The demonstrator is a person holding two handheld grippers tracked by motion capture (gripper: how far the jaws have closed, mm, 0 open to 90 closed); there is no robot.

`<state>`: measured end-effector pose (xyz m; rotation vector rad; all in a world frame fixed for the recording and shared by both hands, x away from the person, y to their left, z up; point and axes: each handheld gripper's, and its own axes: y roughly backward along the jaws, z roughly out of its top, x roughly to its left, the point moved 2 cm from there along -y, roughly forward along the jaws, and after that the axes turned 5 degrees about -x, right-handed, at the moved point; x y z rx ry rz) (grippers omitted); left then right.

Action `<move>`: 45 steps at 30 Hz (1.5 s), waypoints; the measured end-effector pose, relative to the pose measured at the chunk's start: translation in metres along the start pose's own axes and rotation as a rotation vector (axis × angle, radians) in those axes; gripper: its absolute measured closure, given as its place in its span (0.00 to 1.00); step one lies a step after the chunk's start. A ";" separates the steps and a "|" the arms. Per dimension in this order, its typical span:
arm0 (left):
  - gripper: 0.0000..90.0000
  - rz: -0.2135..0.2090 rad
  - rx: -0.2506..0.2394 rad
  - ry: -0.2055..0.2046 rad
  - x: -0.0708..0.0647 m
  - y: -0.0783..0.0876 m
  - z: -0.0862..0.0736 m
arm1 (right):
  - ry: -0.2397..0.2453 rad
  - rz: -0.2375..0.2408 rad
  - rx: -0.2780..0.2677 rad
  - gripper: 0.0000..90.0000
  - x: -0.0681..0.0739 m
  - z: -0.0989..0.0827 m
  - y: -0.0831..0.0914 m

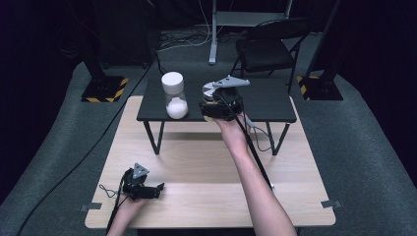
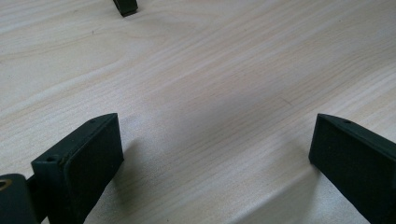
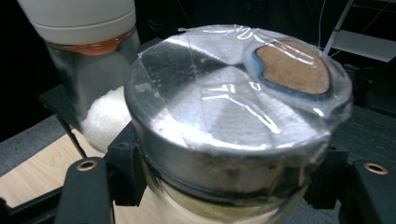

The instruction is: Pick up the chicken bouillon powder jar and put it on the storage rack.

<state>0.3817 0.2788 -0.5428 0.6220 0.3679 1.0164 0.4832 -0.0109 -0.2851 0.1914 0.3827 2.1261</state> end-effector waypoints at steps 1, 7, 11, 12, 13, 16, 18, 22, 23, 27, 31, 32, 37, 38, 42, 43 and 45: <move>0.03 0.000 0.000 0.000 0.000 0.000 0.000 | 0.002 -0.002 0.002 0.34 0.000 0.000 -0.002; 0.03 0.000 0.001 -0.002 0.000 0.000 0.000 | 0.001 -0.011 0.013 0.34 -0.004 0.003 -0.013; 0.03 -0.001 0.001 -0.002 0.000 0.000 0.000 | -0.003 -0.022 0.010 0.34 -0.007 0.005 -0.019; 0.03 -0.001 0.001 -0.002 0.000 0.000 0.000 | -0.008 -0.022 0.012 0.34 -0.008 0.005 -0.021; 0.03 -0.001 0.001 -0.002 0.000 0.000 0.000 | -0.011 -0.022 0.012 0.34 -0.009 0.005 -0.022; 0.03 -0.001 0.001 -0.002 0.000 0.000 0.000 | -0.012 -0.024 0.016 0.34 -0.011 0.004 -0.026; 0.03 -0.002 0.000 -0.003 0.000 0.000 0.000 | -0.009 -0.026 0.019 0.34 -0.011 0.003 -0.028; 0.03 -0.002 0.000 -0.003 0.000 0.000 0.000 | -0.011 -0.035 0.018 0.34 -0.013 0.002 -0.031; 0.03 -0.002 0.000 -0.003 0.000 0.000 0.000 | -0.010 -0.033 0.019 0.34 -0.013 0.002 -0.032; 0.03 -0.003 0.000 -0.004 0.000 0.000 0.000 | -0.012 -0.033 0.026 0.34 -0.012 0.001 -0.034; 0.03 -0.003 0.000 -0.003 0.000 0.000 0.000 | -0.018 -0.032 0.022 0.34 -0.013 0.000 -0.035; 0.03 -0.003 0.000 -0.003 0.000 0.000 0.000 | -0.017 -0.033 0.022 0.34 -0.013 0.000 -0.035; 0.03 -0.003 0.000 -0.003 0.000 0.000 0.000 | -0.018 -0.030 0.015 0.33 -0.013 -0.001 -0.035; 0.03 -0.003 0.000 -0.003 0.000 0.000 0.000 | -0.018 -0.028 0.015 0.33 -0.014 -0.001 -0.034; 0.03 -0.003 0.000 -0.003 0.000 0.000 0.000 | -0.028 -0.026 0.006 0.28 -0.013 -0.001 -0.032; 0.03 -0.003 0.000 -0.003 0.000 0.000 0.000 | -0.029 -0.027 0.004 0.26 -0.013 -0.001 -0.032; 0.03 -0.003 -0.001 -0.004 0.000 0.000 0.000 | -0.030 -0.026 0.004 0.24 -0.013 -0.001 -0.030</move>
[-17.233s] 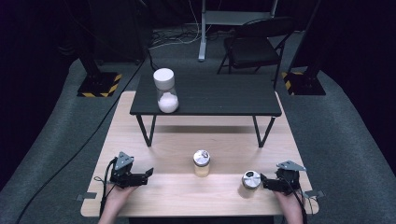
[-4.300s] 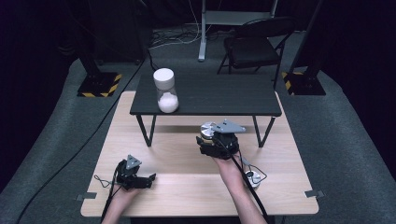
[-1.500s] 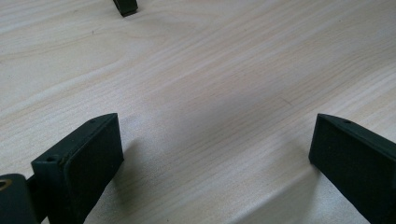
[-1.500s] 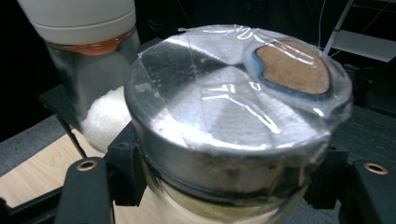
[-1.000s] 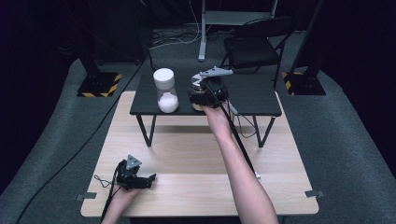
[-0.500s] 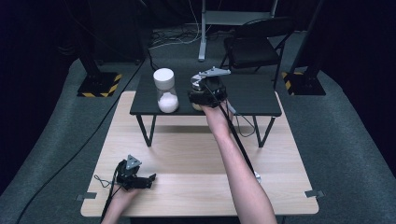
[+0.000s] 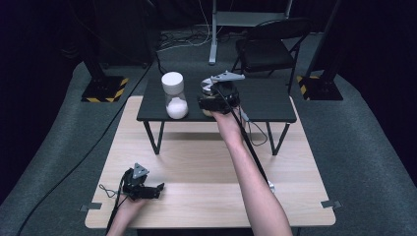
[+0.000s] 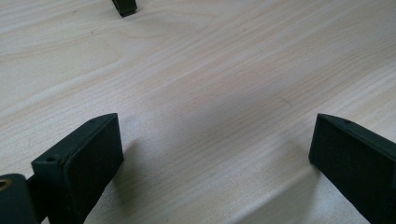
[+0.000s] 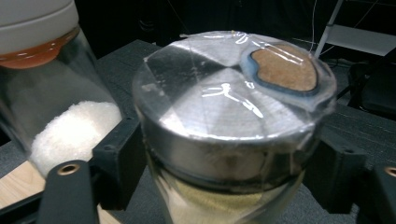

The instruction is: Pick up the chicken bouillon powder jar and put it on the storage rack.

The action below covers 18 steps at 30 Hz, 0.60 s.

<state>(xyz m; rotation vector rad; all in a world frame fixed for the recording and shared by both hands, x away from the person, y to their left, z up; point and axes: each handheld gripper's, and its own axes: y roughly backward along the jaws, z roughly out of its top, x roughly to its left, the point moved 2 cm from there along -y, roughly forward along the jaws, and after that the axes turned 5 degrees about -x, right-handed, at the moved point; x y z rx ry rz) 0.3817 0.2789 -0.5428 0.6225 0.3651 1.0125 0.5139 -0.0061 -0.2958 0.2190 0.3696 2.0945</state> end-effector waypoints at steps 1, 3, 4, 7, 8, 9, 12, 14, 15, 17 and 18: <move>0.03 0.000 0.000 0.001 0.000 0.000 0.000 | 0.002 -0.001 0.000 0.22 0.000 0.000 0.001; 0.03 0.000 0.000 0.000 0.000 0.000 0.000 | -0.002 0.001 0.000 0.20 0.000 -0.001 0.002; 0.03 0.000 0.000 0.000 0.000 0.000 0.000 | -0.004 0.001 0.000 0.19 0.000 -0.001 0.003; 0.03 0.000 0.000 0.000 0.000 0.000 0.000 | -0.006 0.005 -0.001 0.16 0.000 -0.002 0.005; 0.03 0.000 0.000 0.001 0.000 0.000 0.000 | -0.006 0.004 -0.002 0.15 0.000 -0.003 0.006; 0.03 0.001 0.000 0.000 0.000 0.000 0.000 | -0.004 0.003 -0.001 0.14 0.000 -0.004 0.007; 0.03 0.000 0.000 0.002 0.000 0.000 0.000 | -0.001 0.009 0.001 0.12 0.001 -0.006 0.010; 0.03 0.000 0.000 0.002 0.000 0.000 0.000 | 0.001 0.008 -0.002 0.11 0.000 -0.007 0.013; 0.03 0.000 0.000 0.002 0.000 0.000 0.000 | 0.002 0.008 -0.004 0.11 0.000 -0.007 0.015; 0.03 0.000 0.000 0.001 0.000 0.000 0.000 | 0.000 0.011 -0.005 0.10 0.000 -0.008 0.017; 0.03 0.001 0.001 0.001 0.000 0.000 0.000 | 0.003 0.013 -0.004 0.10 0.000 -0.009 0.018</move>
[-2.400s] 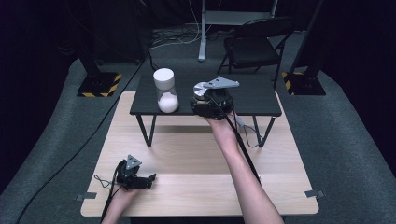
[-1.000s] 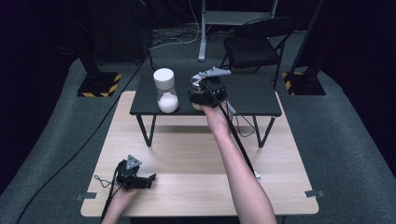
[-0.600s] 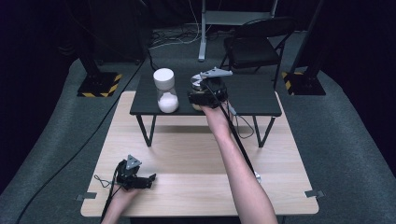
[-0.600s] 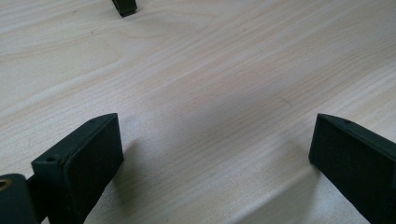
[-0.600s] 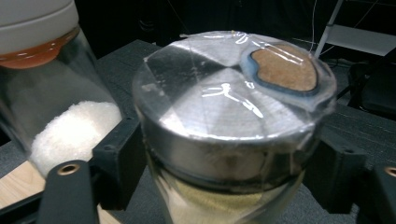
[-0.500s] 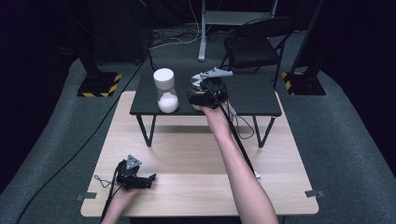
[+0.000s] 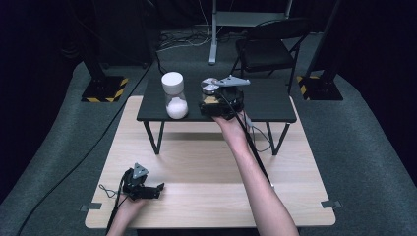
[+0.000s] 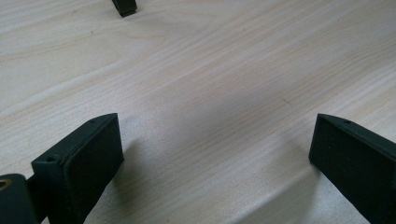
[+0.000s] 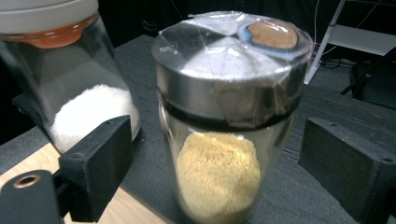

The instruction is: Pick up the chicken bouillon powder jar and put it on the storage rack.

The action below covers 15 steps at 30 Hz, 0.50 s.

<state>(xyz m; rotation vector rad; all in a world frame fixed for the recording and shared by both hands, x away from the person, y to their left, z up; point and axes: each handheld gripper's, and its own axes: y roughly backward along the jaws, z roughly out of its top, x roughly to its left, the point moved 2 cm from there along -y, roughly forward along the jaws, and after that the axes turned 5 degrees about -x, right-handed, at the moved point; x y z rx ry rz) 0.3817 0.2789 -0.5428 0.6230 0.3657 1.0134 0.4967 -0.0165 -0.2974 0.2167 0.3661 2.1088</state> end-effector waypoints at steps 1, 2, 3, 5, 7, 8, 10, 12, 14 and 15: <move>0.03 0.000 0.000 0.000 0.000 0.000 0.000 | 0.001 0.003 0.000 0.10 0.000 -0.001 0.001; 0.03 0.000 0.000 0.000 0.000 0.000 0.000 | 0.004 0.003 0.000 0.09 0.000 -0.001 0.002; 0.03 0.000 0.000 0.000 0.000 0.000 0.000 | 0.010 0.004 0.004 0.09 0.000 -0.002 0.003; 0.03 0.000 -0.001 0.000 0.000 0.000 0.000 | 0.014 0.003 0.006 0.09 0.000 -0.004 0.006; 0.03 0.000 -0.001 0.000 0.000 0.000 0.000 | 0.014 0.004 0.002 0.08 0.000 -0.006 0.009; 0.03 0.000 0.000 0.000 0.000 0.000 0.000 | 0.015 0.002 0.001 0.07 0.000 -0.007 0.010; 0.03 0.000 -0.001 0.000 0.000 0.000 0.000 | 0.014 0.002 0.001 0.07 0.000 -0.009 0.013; 0.03 0.000 -0.001 0.000 0.000 0.000 0.000 | 0.013 0.004 0.000 0.06 -0.001 -0.011 0.016; 0.03 0.000 0.000 0.000 0.000 0.000 0.000 | 0.011 0.009 0.000 0.06 -0.002 -0.014 0.019; 0.03 0.000 -0.001 0.000 0.000 0.000 0.000 | 0.012 0.010 -0.002 0.06 -0.001 -0.015 0.020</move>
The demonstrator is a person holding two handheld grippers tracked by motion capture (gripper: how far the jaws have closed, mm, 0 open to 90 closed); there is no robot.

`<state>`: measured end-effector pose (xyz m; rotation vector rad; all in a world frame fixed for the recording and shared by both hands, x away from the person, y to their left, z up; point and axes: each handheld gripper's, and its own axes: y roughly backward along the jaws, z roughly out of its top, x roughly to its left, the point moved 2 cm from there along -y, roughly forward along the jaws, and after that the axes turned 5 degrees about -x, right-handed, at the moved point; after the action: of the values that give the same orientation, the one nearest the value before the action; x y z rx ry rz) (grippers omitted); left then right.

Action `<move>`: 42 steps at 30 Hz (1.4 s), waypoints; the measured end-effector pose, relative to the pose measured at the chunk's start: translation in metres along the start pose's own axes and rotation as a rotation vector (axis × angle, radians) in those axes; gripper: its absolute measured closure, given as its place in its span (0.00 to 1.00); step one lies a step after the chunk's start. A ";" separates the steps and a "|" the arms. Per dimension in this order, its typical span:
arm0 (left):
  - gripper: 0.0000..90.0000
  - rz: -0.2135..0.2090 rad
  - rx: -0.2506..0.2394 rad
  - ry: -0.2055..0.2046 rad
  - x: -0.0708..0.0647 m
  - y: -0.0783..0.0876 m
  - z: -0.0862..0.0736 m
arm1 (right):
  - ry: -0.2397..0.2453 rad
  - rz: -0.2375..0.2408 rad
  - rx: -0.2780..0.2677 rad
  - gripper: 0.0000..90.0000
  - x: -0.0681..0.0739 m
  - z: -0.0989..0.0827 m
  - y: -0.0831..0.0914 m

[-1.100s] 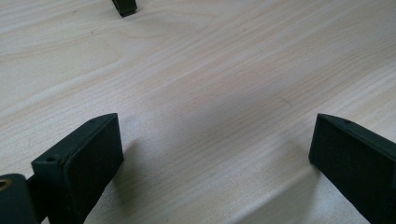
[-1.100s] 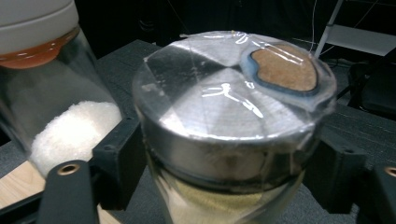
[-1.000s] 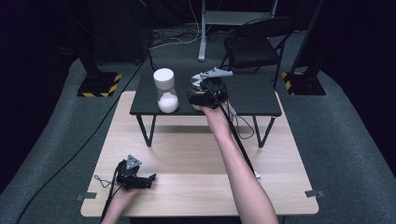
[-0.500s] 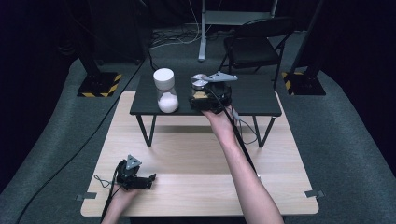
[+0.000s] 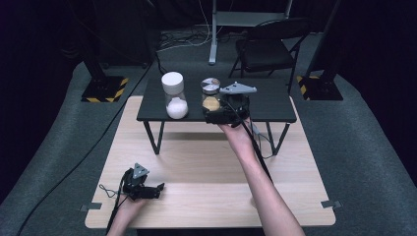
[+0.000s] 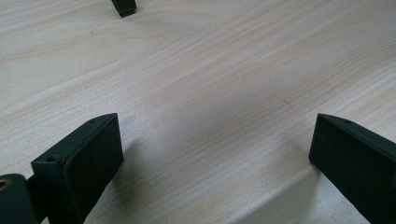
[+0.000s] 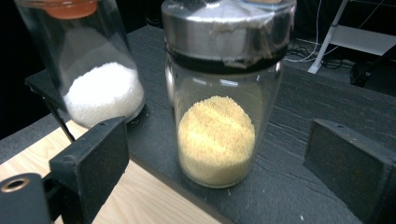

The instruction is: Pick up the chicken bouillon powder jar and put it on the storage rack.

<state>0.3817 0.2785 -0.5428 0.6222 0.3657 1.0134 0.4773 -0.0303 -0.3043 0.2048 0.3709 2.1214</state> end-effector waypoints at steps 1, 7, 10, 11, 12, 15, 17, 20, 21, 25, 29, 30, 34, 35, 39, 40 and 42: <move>0.03 0.000 0.000 0.000 0.000 0.000 0.000 | 0.001 0.002 -0.001 0.06 0.000 -0.001 0.002; 0.03 0.000 0.000 0.000 0.000 0.000 0.000 | 0.003 0.007 -0.009 0.05 0.000 -0.006 0.009; 0.03 0.000 0.000 0.000 0.000 0.000 0.000 | 0.001 0.008 -0.007 0.05 0.000 -0.010 0.013; 0.03 0.000 0.000 0.000 0.000 0.000 0.000 | 0.001 0.007 -0.010 0.05 -0.001 -0.011 0.014; 0.03 0.000 0.000 -0.001 0.000 0.000 0.000 | 0.000 0.006 -0.011 0.05 -0.001 -0.012 0.015; 0.03 0.000 0.000 0.000 0.000 0.000 0.000 | -0.004 0.001 -0.020 0.05 -0.002 -0.016 0.019; 0.03 0.000 0.000 0.000 0.000 0.000 0.000 | -0.007 0.003 -0.023 0.05 -0.003 -0.018 0.021; 0.03 0.000 0.000 0.000 0.000 0.000 0.000 | -0.012 0.005 -0.024 0.05 -0.005 -0.023 0.025; 0.03 0.000 0.000 0.000 0.000 0.000 0.000 | -0.013 0.006 -0.021 0.05 -0.006 -0.025 0.026; 0.03 0.000 0.000 0.000 0.000 0.000 0.000 | -0.018 0.006 -0.024 0.04 -0.009 -0.030 0.030; 0.03 0.000 0.000 0.000 0.000 0.000 0.000 | -0.024 0.008 -0.029 0.04 -0.011 -0.035 0.036; 0.03 0.000 0.000 0.000 0.000 0.000 0.000 | -0.025 0.009 -0.031 0.04 -0.011 -0.036 0.037; 0.03 0.001 0.003 -0.002 0.000 0.000 0.000 | -0.027 0.012 -0.038 0.03 -0.012 -0.040 0.043; 0.03 0.001 0.003 -0.001 0.000 0.000 0.000 | -0.026 0.013 -0.040 0.03 -0.012 -0.041 0.044; 0.03 0.001 0.003 -0.001 0.000 0.000 0.000 | -0.023 0.007 -0.046 0.03 -0.012 -0.045 0.050; 0.03 0.001 0.003 -0.002 0.000 0.000 0.000 | -0.024 0.007 -0.047 0.03 -0.013 -0.046 0.051; 0.03 0.001 0.003 -0.002 0.000 0.000 0.000 | -0.026 0.006 -0.048 0.03 -0.013 -0.048 0.053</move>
<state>0.3820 0.2783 -0.5427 0.6261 0.3658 1.0130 0.4288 -0.0771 -0.3315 0.2057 0.3047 2.1288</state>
